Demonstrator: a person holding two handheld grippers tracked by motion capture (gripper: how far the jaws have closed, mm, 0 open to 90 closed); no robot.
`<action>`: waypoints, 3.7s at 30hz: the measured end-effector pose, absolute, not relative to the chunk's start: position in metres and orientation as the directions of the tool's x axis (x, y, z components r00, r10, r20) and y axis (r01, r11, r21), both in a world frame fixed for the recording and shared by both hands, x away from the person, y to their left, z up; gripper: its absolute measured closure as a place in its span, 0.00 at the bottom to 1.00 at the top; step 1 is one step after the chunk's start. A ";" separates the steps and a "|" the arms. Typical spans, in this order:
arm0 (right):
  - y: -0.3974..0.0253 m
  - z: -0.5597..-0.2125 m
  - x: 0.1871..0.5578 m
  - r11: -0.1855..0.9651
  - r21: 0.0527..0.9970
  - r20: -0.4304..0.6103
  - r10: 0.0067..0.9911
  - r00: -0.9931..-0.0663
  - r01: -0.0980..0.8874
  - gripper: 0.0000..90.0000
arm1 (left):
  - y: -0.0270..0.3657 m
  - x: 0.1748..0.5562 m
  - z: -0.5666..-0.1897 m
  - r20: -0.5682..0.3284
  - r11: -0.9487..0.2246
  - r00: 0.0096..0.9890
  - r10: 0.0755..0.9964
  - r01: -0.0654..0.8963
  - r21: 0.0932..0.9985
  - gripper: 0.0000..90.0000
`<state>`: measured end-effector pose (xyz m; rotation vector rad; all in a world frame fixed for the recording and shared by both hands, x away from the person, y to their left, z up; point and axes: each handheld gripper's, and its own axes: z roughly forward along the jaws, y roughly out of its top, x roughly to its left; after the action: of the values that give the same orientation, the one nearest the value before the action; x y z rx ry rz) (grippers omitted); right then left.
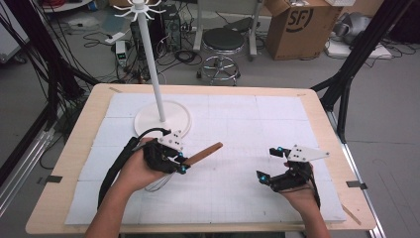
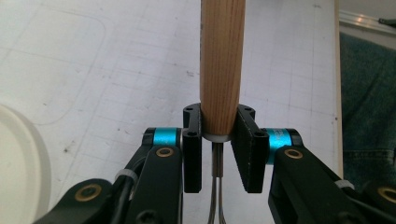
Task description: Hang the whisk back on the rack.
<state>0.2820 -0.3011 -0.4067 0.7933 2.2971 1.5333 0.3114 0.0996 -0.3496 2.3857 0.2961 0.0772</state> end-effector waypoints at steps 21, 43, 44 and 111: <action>-0.299 -0.407 0.282 0.297 0.907 0.080 0.572 -0.816 0.297 0.02 | 0.124 0.318 -0.296 -0.053 -0.614 0.958 0.281 0.221 0.758 0.83; -0.299 -0.407 0.283 0.297 0.908 0.077 0.573 -0.816 0.294 0.02 | 0.153 0.335 -0.262 -0.061 -0.536 0.934 0.353 0.255 0.804 0.83; -0.299 -0.407 0.283 0.297 0.908 0.079 0.571 -0.817 0.295 0.02 | 0.154 0.338 -0.256 -0.056 -0.541 0.934 0.354 0.253 0.802 0.83; -0.302 -0.407 0.282 0.286 0.911 0.084 0.575 -0.814 0.296 0.02 | 0.215 0.401 -0.160 -0.079 -0.395 0.841 0.535 0.332 0.857 0.83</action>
<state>0.2818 -0.3021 -0.4066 0.7993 2.2962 1.5390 0.4015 0.2152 -0.1597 2.0177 0.6366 0.2557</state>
